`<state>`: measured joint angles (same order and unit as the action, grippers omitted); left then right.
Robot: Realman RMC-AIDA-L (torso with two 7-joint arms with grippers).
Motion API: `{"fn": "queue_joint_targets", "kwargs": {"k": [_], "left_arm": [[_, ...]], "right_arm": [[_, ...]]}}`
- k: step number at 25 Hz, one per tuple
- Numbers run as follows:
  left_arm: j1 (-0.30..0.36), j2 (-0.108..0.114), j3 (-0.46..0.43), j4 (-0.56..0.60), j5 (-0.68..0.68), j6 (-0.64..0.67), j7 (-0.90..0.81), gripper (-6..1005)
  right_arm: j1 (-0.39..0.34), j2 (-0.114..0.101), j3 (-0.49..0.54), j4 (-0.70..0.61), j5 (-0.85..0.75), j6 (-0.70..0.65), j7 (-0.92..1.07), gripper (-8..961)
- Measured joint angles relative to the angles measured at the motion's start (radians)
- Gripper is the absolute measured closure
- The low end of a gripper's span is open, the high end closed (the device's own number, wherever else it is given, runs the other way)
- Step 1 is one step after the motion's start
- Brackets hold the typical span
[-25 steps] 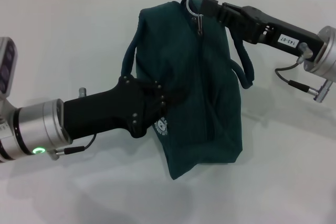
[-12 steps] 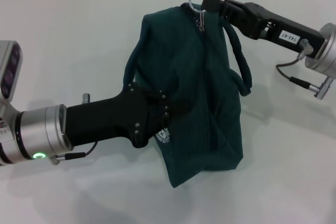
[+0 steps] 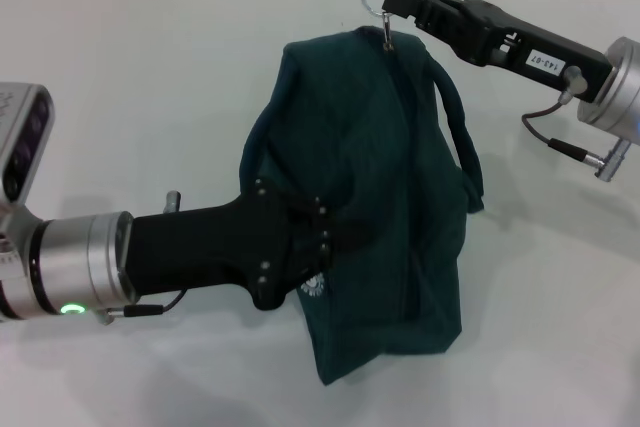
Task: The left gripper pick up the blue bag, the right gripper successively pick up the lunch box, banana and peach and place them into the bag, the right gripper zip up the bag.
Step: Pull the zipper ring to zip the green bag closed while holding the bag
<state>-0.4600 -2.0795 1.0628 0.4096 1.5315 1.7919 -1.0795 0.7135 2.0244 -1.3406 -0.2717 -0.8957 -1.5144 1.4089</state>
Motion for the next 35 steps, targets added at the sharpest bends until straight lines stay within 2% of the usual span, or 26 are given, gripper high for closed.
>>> {"fn": "queue_joint_targets", "kwargs": {"k": [10,18,21,22,26,32,35], "left_arm": [[0.017,0.016,-0.006,-0.001,0.018,0.078,0.015,923],[0.041,0.028,-0.018,-0.006,0.012,0.071,0.015,918],[0.054,0.03,-0.072,-0.008,0.013,0.028,0.007,917],[0.064,0.028,-0.13,-0.009,0.015,-0.021,-0.003,916],[0.071,0.024,-0.193,-0.009,0.015,-0.079,-0.007,914],[0.077,0.015,-0.24,-0.002,0.006,-0.112,0.021,911],[0.088,0.001,-0.269,-0.001,-0.002,-0.109,0.08,909]], "right_arm": [[-0.004,-0.002,0.0,-0.001,0.004,0.071,-0.002,939],[-0.017,-0.004,0.001,-0.001,0.017,0.095,-0.01,939],[-0.039,-0.004,0.002,-0.002,0.036,0.071,-0.007,939],[-0.046,-0.003,0.002,-0.002,0.041,0.059,-0.004,939],[-0.087,0.002,0.002,-0.003,0.064,0.019,0.023,939],[-0.126,0.004,-0.006,0.012,0.107,-0.028,0.046,939],[-0.128,0.004,-0.004,0.014,0.121,-0.036,0.055,939]]}}
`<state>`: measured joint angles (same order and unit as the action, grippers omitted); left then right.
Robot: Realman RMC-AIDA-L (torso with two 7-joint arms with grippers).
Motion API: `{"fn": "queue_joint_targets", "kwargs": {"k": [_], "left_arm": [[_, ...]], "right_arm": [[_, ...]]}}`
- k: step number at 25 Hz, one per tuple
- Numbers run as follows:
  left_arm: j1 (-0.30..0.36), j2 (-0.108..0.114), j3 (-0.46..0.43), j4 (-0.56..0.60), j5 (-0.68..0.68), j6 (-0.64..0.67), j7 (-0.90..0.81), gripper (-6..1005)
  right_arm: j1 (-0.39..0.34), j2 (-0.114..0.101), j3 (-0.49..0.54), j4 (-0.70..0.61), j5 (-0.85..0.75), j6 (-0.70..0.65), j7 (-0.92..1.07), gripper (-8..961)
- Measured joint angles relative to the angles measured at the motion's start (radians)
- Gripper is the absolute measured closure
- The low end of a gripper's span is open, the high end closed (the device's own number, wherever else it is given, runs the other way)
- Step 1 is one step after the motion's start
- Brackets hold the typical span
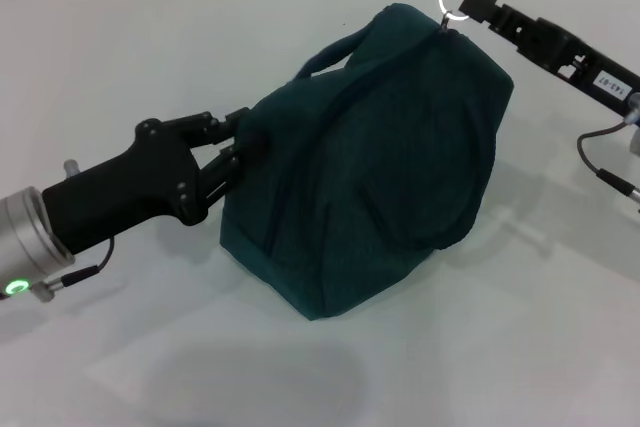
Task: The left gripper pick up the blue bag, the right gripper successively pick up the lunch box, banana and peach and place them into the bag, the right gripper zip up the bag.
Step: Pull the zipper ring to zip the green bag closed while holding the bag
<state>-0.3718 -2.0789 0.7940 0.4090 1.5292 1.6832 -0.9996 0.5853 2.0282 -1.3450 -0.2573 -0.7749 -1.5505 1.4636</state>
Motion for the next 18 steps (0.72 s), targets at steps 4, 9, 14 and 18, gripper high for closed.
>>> {"fn": "queue_joint_targets", "kwargs": {"k": [4,9,14,18], "left_arm": [[0.012,-0.007,-0.005,-0.005,-0.044,0.011,0.063,785],[0.012,-0.005,0.002,0.077,-0.074,0.034,-0.003,584],[-0.034,-0.003,0.006,0.351,-0.007,0.031,-0.281,347],[-0.124,-0.003,0.009,0.6,0.134,0.024,-0.607,215]], "right_arm": [[-0.001,0.0,0.002,0.0,0.012,0.001,0.006,938],[-0.001,0.0,0.0,0.003,0.029,0.003,0.007,938],[-0.001,0.0,0.003,0.013,0.036,0.008,0.007,938],[-0.001,0.0,0.004,0.013,0.04,0.011,0.008,938]]}}
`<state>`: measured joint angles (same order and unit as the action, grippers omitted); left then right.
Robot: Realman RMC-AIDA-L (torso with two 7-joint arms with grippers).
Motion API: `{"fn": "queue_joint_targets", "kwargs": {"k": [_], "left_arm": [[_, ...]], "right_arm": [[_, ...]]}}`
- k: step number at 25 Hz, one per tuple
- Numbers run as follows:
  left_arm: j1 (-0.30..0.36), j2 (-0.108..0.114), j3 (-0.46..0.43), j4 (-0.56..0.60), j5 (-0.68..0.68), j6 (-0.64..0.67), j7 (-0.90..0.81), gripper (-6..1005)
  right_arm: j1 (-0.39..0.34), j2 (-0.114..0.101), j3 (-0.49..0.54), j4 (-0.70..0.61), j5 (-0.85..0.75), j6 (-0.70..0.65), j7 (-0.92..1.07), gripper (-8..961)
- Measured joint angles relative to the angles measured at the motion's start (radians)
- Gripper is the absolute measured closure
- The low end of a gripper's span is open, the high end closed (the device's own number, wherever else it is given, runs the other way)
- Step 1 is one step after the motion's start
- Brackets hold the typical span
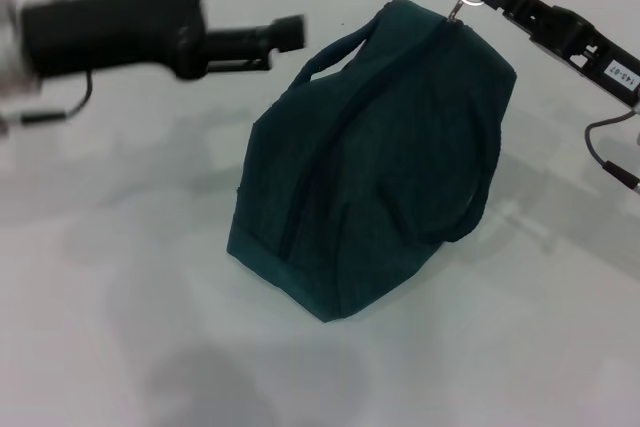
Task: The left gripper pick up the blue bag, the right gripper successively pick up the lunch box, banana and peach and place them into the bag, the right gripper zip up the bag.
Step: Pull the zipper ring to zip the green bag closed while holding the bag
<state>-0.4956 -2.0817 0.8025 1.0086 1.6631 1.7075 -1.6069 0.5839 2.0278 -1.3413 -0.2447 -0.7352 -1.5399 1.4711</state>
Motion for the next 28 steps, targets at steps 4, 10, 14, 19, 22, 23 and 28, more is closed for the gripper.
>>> {"fn": "queue_joint_targets", "kwargs": {"k": [4,10,14,19,22,23,28], "left_arm": [[-0.108,0.0,0.056,0.237,0.174,-0.009,-0.375,142],[-0.213,0.003,0.263,0.637,0.457,-0.001,-0.912,110],[-0.245,0.002,0.431,0.768,0.592,0.004,-1.103,121],[-0.258,-0.005,0.595,0.78,0.699,-0.01,-1.194,145],[-0.252,-0.006,0.648,0.77,0.732,-0.04,-1.214,159],[-0.251,-0.007,0.669,0.766,0.754,-0.051,-1.223,164],[-0.248,-0.008,0.736,0.75,0.789,-0.064,-1.232,188]], "right_arm": [[0.003,0.0,0.0,0.0,0.001,0.008,0.0,938],[0.004,0.0,0.001,-0.001,0.001,0.018,0.0,938],[0.003,0.0,0.002,-0.001,0.002,0.022,0.0,937],[0.009,0.0,0.002,-0.001,0.002,0.022,0.0,937],[0.01,0.0,0.002,-0.002,0.002,0.021,0.0,937],[0.01,0.0,0.001,-0.002,0.002,0.02,0.0,937],[0.009,0.0,-0.004,-0.002,0.002,0.016,0.0,937]]}}
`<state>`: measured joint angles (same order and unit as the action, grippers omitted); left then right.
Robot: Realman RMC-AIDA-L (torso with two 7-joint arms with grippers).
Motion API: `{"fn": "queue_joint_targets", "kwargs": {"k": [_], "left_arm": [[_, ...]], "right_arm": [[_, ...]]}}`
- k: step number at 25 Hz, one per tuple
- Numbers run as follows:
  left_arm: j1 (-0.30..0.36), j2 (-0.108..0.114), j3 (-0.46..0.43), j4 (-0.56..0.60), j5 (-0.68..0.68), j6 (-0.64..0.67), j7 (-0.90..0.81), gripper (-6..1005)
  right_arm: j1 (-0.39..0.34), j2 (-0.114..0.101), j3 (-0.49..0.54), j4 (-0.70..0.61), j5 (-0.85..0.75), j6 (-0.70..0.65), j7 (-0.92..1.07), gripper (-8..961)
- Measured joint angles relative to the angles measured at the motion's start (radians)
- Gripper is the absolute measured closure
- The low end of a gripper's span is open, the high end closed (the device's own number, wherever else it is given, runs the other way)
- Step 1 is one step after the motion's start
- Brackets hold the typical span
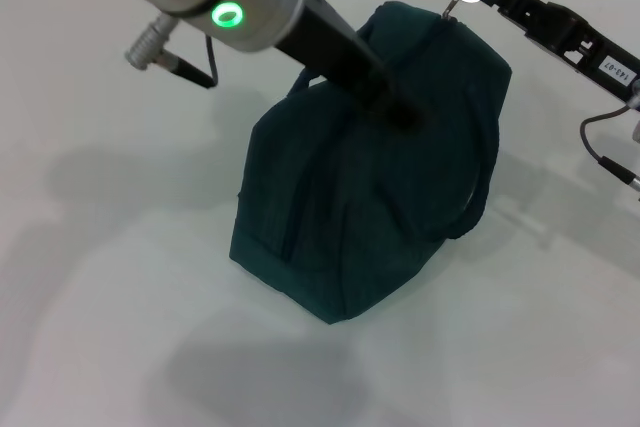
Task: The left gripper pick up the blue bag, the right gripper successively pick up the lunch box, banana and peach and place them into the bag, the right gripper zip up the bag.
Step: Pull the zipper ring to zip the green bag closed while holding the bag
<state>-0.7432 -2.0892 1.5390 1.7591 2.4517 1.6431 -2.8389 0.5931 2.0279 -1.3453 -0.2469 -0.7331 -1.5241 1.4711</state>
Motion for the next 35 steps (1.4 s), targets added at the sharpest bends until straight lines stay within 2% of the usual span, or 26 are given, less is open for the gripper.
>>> {"fn": "queue_joint_targets", "kwargs": {"k": [8,14,18,25,31,35], "left_arm": [[0.032,0.0,0.038,0.009,0.002,-0.041,0.035,226],[0.033,0.0,0.041,0.014,0.002,-0.041,0.044,470],[0.033,0.0,0.041,0.014,0.0,-0.042,0.059,682],[0.035,0.0,0.042,0.024,-0.001,-0.038,0.069,898],[0.045,0.001,0.043,0.057,-0.005,-0.033,0.071,946],[0.059,0.003,0.035,0.104,-0.04,-0.021,0.071,954]], "right_arm": [[-0.005,0.0,0.003,0.0,0.0,-0.002,0.0,937],[-0.005,0.0,0.002,0.002,0.0,-0.002,0.0,937],[-0.006,0.0,0.005,0.002,0.0,-0.002,0.0,936],[-0.015,0.0,0.006,0.003,0.013,-0.002,0.0,936],[-0.029,-0.004,0.006,0.007,0.035,0.016,-0.001,936],[-0.046,-0.008,0.007,0.011,0.046,0.081,-0.001,936]]}}
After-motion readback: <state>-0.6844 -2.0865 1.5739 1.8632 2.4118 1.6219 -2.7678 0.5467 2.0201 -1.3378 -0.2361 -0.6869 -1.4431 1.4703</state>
